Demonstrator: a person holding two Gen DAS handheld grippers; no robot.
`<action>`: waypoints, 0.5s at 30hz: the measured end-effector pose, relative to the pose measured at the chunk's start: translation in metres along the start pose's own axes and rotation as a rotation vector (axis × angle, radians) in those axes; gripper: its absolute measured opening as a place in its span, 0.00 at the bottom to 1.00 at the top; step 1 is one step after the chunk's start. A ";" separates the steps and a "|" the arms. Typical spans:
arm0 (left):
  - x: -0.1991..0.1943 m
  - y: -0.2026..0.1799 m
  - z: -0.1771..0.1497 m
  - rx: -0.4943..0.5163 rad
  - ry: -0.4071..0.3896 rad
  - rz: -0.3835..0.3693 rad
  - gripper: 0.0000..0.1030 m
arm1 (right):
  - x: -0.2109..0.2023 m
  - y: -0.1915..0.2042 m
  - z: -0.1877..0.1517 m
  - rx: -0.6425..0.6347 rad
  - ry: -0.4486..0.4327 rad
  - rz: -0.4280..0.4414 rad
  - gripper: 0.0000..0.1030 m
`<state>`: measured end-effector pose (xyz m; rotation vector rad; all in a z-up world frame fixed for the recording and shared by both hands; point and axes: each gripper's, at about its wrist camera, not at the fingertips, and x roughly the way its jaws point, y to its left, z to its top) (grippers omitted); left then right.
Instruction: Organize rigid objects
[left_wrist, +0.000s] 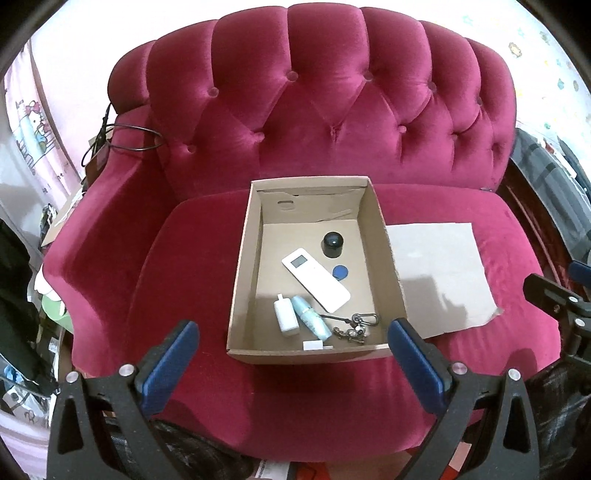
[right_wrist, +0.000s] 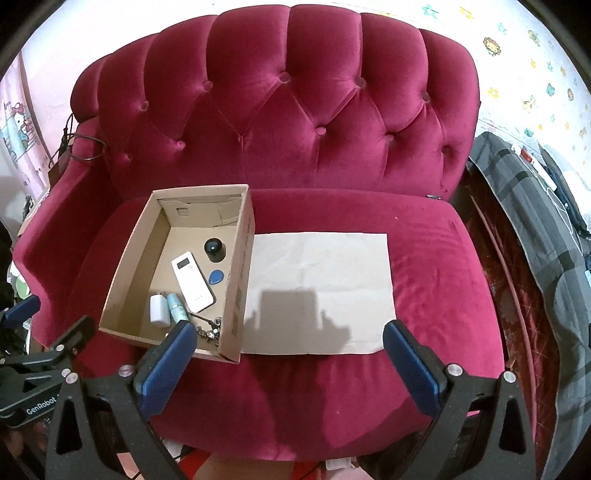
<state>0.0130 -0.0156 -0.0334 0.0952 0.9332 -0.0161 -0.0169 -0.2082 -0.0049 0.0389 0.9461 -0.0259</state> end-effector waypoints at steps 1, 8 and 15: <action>-0.001 -0.001 0.000 0.003 -0.002 0.000 1.00 | -0.001 0.000 0.000 -0.001 -0.003 -0.001 1.00; -0.005 -0.005 0.000 0.015 -0.011 0.000 1.00 | -0.003 0.002 0.001 -0.003 -0.011 -0.005 1.00; -0.005 -0.009 0.000 0.026 -0.007 -0.002 1.00 | -0.004 0.000 0.002 -0.006 -0.008 -0.001 1.00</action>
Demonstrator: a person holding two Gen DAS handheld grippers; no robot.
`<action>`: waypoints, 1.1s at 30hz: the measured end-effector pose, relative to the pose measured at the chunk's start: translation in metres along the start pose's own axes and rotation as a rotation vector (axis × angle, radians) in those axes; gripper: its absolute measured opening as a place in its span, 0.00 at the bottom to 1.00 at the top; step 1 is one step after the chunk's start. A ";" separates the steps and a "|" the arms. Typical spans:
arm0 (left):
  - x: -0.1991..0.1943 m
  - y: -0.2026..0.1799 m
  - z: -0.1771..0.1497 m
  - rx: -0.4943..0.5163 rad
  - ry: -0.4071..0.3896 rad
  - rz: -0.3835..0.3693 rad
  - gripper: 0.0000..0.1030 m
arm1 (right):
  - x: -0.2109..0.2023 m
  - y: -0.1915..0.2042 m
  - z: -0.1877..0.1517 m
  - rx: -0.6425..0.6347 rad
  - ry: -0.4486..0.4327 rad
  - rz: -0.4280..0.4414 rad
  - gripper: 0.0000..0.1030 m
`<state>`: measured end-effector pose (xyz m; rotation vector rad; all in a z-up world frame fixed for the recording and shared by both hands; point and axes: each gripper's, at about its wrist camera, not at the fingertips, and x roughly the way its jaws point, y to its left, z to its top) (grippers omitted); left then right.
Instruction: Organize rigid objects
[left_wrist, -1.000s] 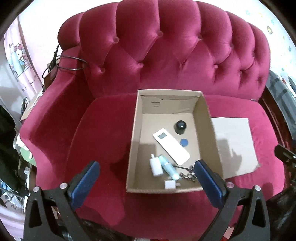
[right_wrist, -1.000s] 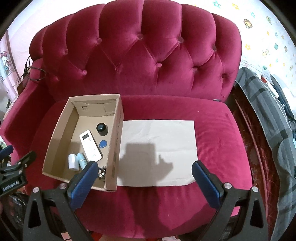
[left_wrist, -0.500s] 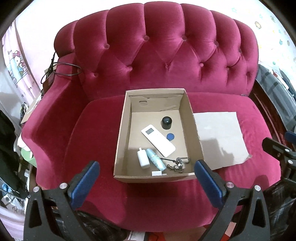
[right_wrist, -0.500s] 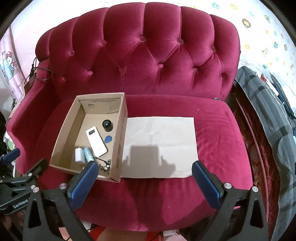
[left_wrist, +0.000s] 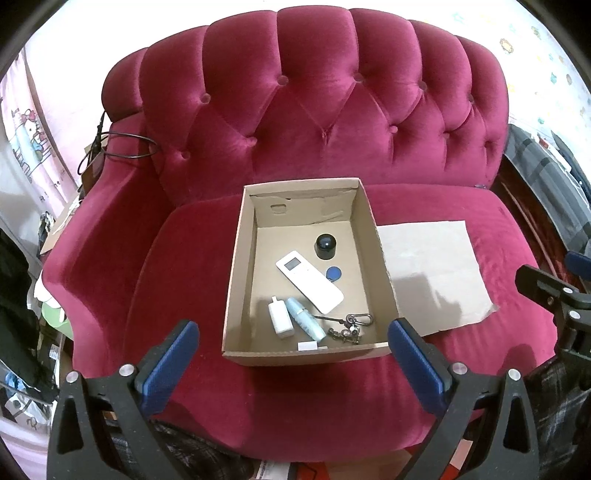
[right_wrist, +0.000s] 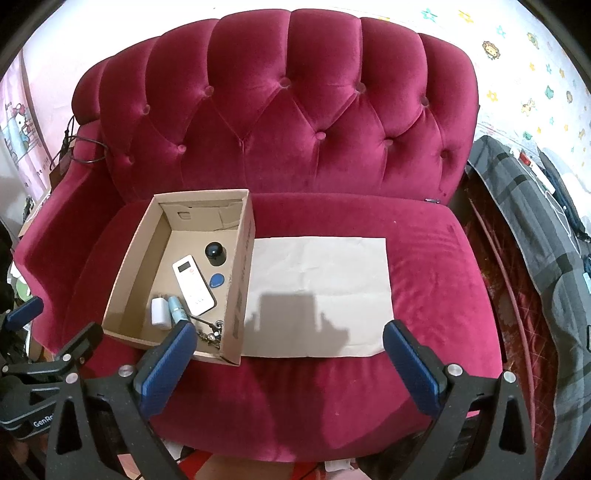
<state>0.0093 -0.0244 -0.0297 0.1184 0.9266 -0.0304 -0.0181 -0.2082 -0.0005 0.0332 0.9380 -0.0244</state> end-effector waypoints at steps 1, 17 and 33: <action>0.000 0.000 0.000 0.000 0.000 -0.001 1.00 | 0.000 0.000 0.000 0.002 0.001 0.003 1.00; 0.001 -0.004 0.001 0.007 0.003 -0.002 1.00 | -0.001 -0.002 0.003 -0.006 -0.004 0.015 1.00; 0.004 -0.005 0.002 0.009 0.013 -0.006 1.00 | 0.004 -0.004 0.002 0.001 0.004 0.026 1.00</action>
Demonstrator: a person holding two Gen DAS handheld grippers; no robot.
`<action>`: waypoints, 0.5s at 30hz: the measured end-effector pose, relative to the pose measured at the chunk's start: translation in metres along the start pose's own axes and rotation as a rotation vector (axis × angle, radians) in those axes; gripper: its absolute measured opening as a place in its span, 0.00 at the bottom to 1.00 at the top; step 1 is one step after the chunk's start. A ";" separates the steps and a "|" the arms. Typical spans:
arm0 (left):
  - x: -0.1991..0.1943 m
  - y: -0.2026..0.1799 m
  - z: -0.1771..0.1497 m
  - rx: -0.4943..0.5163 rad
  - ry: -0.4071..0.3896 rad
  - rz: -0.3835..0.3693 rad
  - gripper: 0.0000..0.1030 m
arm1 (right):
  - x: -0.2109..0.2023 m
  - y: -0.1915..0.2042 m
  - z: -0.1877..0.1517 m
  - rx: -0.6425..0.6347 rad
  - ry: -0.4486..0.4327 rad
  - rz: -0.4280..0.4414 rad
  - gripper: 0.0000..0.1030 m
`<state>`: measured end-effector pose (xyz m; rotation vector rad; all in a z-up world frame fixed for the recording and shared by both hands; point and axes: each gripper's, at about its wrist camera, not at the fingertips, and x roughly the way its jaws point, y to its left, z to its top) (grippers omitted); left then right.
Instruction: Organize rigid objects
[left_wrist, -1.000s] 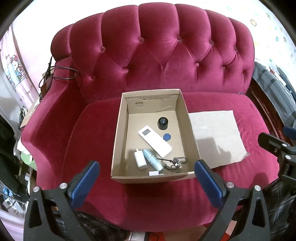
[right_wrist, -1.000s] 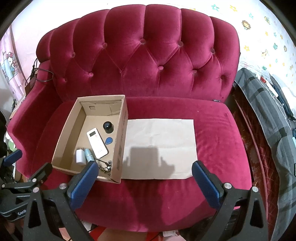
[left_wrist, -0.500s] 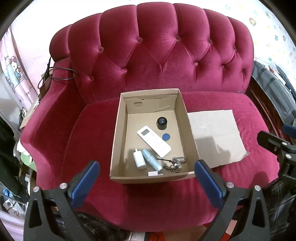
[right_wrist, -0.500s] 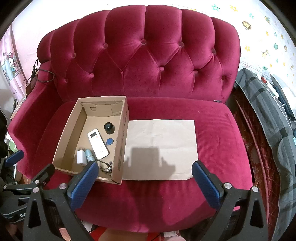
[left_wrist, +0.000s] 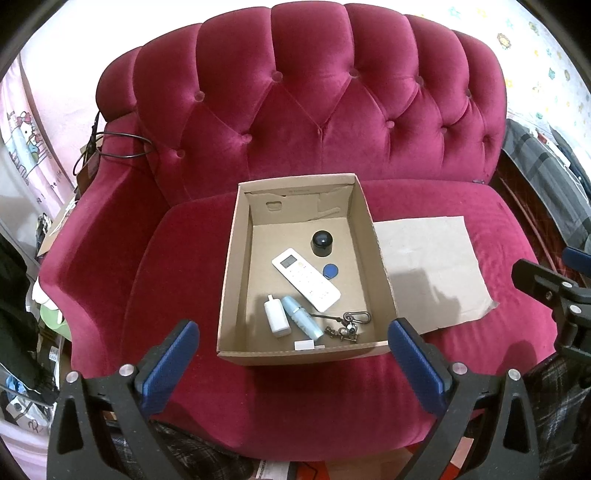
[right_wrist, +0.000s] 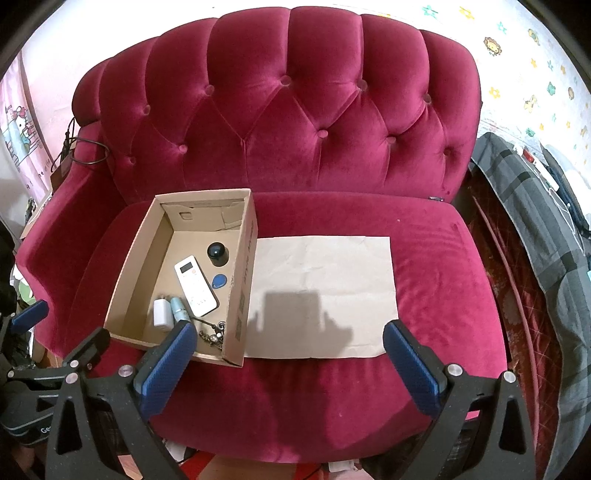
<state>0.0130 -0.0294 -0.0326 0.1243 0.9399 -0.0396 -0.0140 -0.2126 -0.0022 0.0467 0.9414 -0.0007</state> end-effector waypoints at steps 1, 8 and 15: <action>0.000 0.000 0.000 0.001 0.001 -0.001 1.00 | 0.000 0.000 0.000 0.000 0.000 0.001 1.00; 0.002 -0.002 0.001 0.005 0.007 -0.005 1.00 | 0.002 0.000 0.001 0.001 0.001 0.006 1.00; 0.003 -0.003 0.001 0.006 0.010 -0.007 1.00 | 0.002 0.003 0.002 0.002 -0.004 0.005 1.00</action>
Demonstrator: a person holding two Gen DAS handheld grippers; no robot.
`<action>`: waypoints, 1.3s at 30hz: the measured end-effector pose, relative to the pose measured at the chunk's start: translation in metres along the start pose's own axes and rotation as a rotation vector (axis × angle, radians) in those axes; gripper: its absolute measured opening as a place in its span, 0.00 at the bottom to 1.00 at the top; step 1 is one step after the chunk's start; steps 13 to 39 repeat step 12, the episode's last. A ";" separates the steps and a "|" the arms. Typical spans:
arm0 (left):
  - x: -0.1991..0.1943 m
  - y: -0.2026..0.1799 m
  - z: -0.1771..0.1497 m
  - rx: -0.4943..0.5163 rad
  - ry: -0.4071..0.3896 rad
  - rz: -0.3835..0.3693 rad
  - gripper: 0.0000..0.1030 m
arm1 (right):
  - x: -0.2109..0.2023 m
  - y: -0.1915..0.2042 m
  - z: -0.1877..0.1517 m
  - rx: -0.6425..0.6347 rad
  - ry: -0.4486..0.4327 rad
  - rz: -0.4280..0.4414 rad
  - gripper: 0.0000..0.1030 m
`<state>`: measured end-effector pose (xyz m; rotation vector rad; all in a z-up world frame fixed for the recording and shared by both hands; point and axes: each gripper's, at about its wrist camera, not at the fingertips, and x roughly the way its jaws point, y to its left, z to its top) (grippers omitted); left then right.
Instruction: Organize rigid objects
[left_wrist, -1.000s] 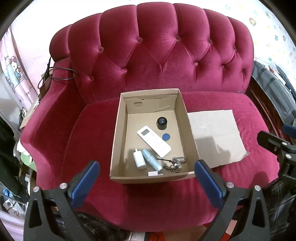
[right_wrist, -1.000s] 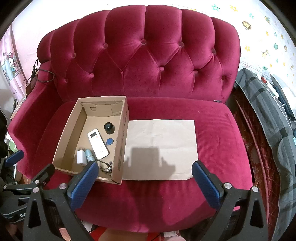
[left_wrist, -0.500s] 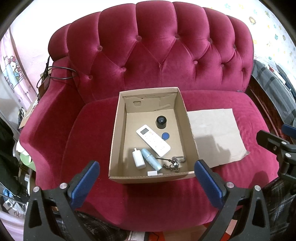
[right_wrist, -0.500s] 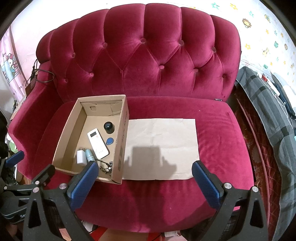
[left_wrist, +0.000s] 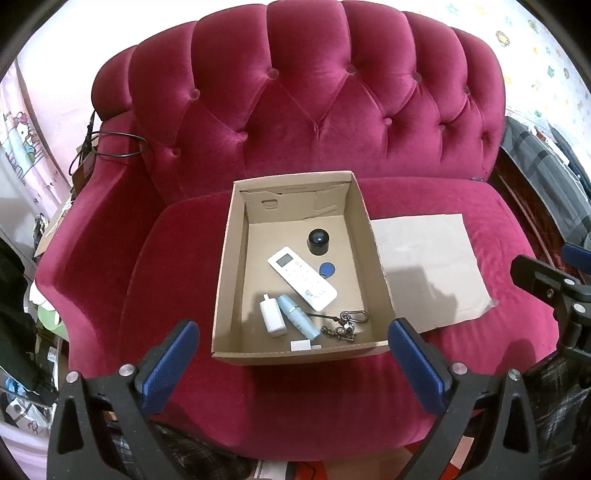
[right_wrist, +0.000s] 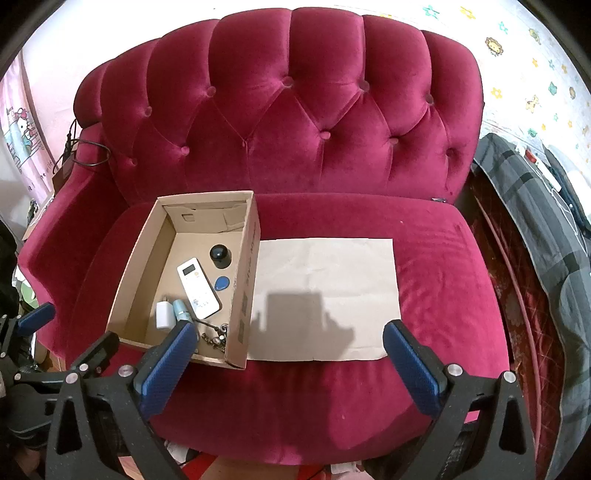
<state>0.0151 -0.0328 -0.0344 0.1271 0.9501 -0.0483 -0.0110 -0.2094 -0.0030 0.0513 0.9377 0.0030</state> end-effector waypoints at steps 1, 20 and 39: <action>0.001 0.000 0.000 0.000 0.001 0.000 1.00 | 0.000 0.000 0.000 0.002 0.001 0.001 1.00; 0.006 -0.002 0.002 0.000 0.008 -0.007 1.00 | 0.006 -0.005 0.003 0.005 0.007 0.011 1.00; 0.006 -0.002 0.002 0.000 0.008 -0.007 1.00 | 0.006 -0.005 0.003 0.005 0.007 0.011 1.00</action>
